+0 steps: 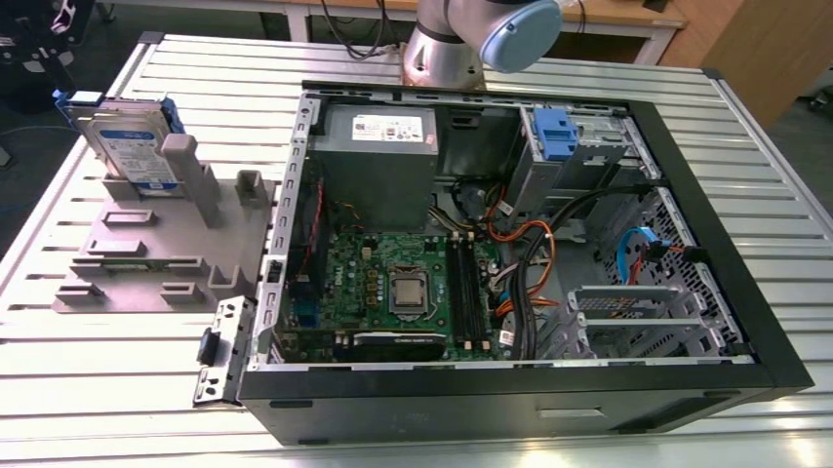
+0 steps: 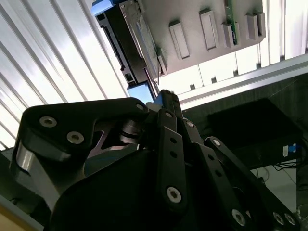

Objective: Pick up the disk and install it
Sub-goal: 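Pick up the disk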

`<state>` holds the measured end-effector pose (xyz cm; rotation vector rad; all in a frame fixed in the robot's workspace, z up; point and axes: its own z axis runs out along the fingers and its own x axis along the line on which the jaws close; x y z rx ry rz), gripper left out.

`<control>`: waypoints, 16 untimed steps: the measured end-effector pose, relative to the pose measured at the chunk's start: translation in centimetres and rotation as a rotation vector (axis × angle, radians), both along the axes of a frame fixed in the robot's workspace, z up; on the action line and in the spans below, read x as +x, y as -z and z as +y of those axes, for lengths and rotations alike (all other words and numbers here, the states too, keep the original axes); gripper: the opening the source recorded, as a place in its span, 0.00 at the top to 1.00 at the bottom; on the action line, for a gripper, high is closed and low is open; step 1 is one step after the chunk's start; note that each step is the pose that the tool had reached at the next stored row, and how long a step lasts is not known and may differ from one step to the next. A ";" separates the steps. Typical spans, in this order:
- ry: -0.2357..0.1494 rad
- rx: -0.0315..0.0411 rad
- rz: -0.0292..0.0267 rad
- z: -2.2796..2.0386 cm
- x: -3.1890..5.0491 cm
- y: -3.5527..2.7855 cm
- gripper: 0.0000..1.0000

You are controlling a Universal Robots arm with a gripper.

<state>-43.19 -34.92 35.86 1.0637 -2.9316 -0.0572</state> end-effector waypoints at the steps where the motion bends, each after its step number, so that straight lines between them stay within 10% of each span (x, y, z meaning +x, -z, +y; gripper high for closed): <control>1: -0.006 0.0000 0.0000 0.00 0.00 0.00 0.89; 16: -0.057 0.0081 -0.0249 0.00 0.00 0.00 0.89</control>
